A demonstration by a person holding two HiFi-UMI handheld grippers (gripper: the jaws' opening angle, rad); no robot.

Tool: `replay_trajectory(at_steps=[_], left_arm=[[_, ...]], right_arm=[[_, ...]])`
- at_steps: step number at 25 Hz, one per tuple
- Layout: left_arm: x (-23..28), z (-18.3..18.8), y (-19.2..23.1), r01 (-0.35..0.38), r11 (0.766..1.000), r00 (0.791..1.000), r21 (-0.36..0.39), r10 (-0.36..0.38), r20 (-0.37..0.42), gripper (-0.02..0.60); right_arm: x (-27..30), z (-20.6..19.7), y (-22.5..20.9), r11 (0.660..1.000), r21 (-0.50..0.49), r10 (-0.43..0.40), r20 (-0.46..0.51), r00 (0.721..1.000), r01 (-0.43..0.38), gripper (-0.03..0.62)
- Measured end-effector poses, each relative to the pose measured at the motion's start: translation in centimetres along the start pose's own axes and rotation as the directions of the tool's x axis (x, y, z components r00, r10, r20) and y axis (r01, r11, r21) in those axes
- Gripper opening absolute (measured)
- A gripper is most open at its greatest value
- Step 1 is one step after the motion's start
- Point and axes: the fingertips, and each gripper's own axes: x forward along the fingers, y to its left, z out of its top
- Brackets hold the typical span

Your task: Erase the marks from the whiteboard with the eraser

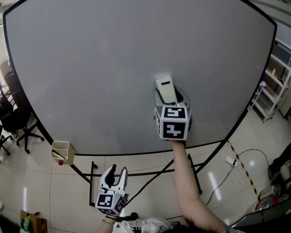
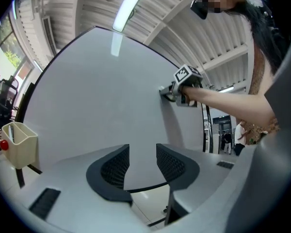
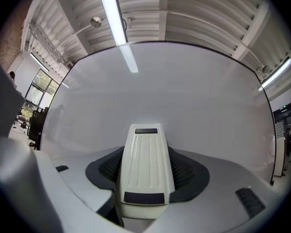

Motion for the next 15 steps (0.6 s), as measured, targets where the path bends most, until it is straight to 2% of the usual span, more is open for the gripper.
replay_trajectory(at_steps=[2,3,5,7,8,9,10,13,15], left_arm=[[0.0,0.0,-0.5,0.004,1.000,1.000,-0.006,-0.004,-0.002,0.153],[0.0,0.3,-0.7,0.001,1.000,1.000,-0.017,-0.001,0.003,0.153],[0.0,0.9,-0.7,-0.008,0.999,1.000,-0.032,0.008,0.013,0.153],[-0.2,1.1,-0.3,-0.017,0.999,1.000,-0.034,0.018,0.014,0.153],[-0.4,1.1,0.0,-0.024,0.999,1.000,-0.038,0.024,0.014,0.153],[-0.6,0.8,0.3,-0.030,0.999,0.999,-0.038,0.030,0.010,0.153],[-0.7,0.6,0.5,-0.035,0.999,0.999,-0.036,0.036,0.006,0.153],[-0.6,0.1,0.6,-0.035,0.999,0.999,-0.026,0.035,-0.005,0.153],[-0.4,0.1,0.2,-0.024,1.000,1.000,-0.018,0.024,-0.003,0.153]], right_arm=[[0.0,3.7,-1.1,1.000,0.001,-0.024,0.056,0.998,0.024,0.278],[0.0,3.3,-1.0,1.000,0.002,-0.029,0.059,0.998,0.029,0.278],[-0.2,-2.0,0.5,1.000,0.011,-0.016,-0.001,1.000,0.016,0.279],[-0.6,-8.9,2.4,1.000,0.002,0.007,-0.110,0.994,-0.007,0.279],[-0.7,-10.8,2.8,1.000,-0.013,0.013,-0.146,0.989,-0.015,0.279],[-0.7,-10.9,2.9,1.000,-0.024,0.016,-0.155,0.988,-0.019,0.278],[-0.6,-9.4,2.5,1.000,-0.024,0.016,-0.136,0.991,-0.020,0.278],[0.2,0.2,-0.1,1.000,0.006,-0.006,0.004,1.000,0.006,0.278],[0.5,3.4,-1.5,0.999,0.011,-0.032,0.064,0.997,0.031,0.278]])
